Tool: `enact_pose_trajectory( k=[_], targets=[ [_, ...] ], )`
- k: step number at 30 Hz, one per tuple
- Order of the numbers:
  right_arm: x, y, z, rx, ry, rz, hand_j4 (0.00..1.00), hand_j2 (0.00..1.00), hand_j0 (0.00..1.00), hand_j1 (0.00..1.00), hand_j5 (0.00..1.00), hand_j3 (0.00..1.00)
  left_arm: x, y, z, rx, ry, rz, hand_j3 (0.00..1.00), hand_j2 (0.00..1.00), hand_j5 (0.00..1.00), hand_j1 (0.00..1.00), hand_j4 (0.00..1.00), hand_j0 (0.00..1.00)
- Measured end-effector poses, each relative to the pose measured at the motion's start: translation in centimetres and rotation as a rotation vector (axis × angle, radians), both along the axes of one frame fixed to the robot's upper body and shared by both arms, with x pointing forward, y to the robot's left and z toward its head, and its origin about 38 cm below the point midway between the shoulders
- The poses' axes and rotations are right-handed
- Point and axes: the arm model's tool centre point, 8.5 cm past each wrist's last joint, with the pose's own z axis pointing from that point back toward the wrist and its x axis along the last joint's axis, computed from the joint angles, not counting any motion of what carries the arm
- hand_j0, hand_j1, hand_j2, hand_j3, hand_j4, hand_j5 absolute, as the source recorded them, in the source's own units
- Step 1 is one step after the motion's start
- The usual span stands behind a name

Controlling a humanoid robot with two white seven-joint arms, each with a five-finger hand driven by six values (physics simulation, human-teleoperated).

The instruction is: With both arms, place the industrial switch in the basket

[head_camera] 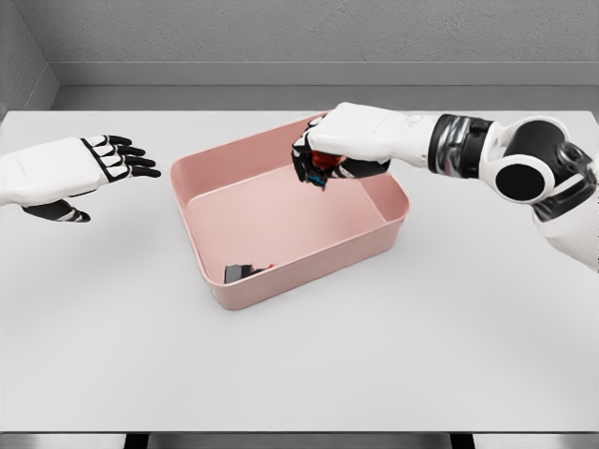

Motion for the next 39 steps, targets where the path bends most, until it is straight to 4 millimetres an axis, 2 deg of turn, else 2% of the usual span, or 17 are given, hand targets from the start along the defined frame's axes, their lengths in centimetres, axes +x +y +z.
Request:
enact_pose_trajectory(
  k=[9,10,11,12,13,14,26,28,32,33,35,39],
  targets=[
    [0.2,0.9,0.3,0.008,0.002,-0.01,0.42,0.42,0.42,0.42,0.42,0.42,0.0,0.0,0.0,0.0,0.0,0.001,1.0,1.0,1.0,1.0,1.0,1.0],
    [0.3,1.2,0.9,0.012,-0.011,-0.009,0.42,0.42,0.42,0.42,0.42,0.42,0.0,0.0,0.0,0.0,0.0,0.001,1.0,1.0,1.0,1.0,1.0,1.0],
    [0.3,1.4,1.0,0.015,-0.01,-0.01,0.47,0.47,0.47,0.47,0.47,0.47,0.0,0.0,0.0,0.0,0.0,0.001,1.0,1.0,1.0,1.0,1.0,1.0],
    [0.3,1.5,1.0,0.018,-0.008,-0.01,0.71,0.71,0.71,0.71,0.71,0.71,0.0,0.0,0.0,0.0,0.0,0.001,1.0,1.0,1.0,1.0,1.0,1.0],
    [0.4,1.7,0.9,0.022,-0.005,-0.013,0.82,0.82,0.82,0.82,0.82,0.82,0.0,0.0,0.0,0.0,0.0,0.001,1.0,1.0,1.0,1.0,1.0,1.0],
    [0.6,1.7,0.9,0.026,0.003,-0.03,1.0,1.0,1.0,1.0,1.0,1.0,0.0,0.0,0.0,0.0,0.0,0.001,1.0,1.0,1.0,1.0,1.0,1.0],
    [1.3,1.2,0.7,0.034,0.032,-0.112,1.0,1.0,1.0,1.0,1.0,1.0,0.0,0.0,0.0,-0.001,0.0,0.0,1.0,1.0,1.0,1.0,1.0,1.0],
    [1.3,0.1,-0.4,0.035,0.058,-0.136,1.0,1.0,1.0,1.0,1.0,1.0,0.0,0.0,0.0,-0.001,0.001,-0.001,1.0,1.0,1.0,1.0,1.0,1.0],
    [1.0,-4.1,-2.8,0.066,0.109,-0.227,1.0,1.0,1.0,1.0,1.0,1.0,0.0,-0.1,0.0,-0.002,0.001,-0.002,1.0,1.0,1.0,1.0,1.0,1.0],
    [1.1,-5.5,-2.7,0.079,0.105,-0.253,1.0,1.0,1.0,1.0,1.0,1.0,0.0,-0.1,0.0,-0.002,0.001,-0.002,1.0,1.0,1.0,1.0,1.0,1.0],
    [1.4,-7.8,-1.1,0.106,0.066,-0.294,1.0,1.0,1.0,1.0,1.0,1.0,0.0,-0.1,0.0,-0.002,0.001,-0.002,1.0,1.0,1.0,1.0,1.0,1.0],
    [1.6,-9.8,1.3,0.136,0.004,-0.326,1.0,1.0,1.0,1.0,1.0,1.0,0.0,-0.1,0.0,-0.002,0.002,-0.002,1.0,1.0,1.0,1.0,1.0,1.0]
  ],
)
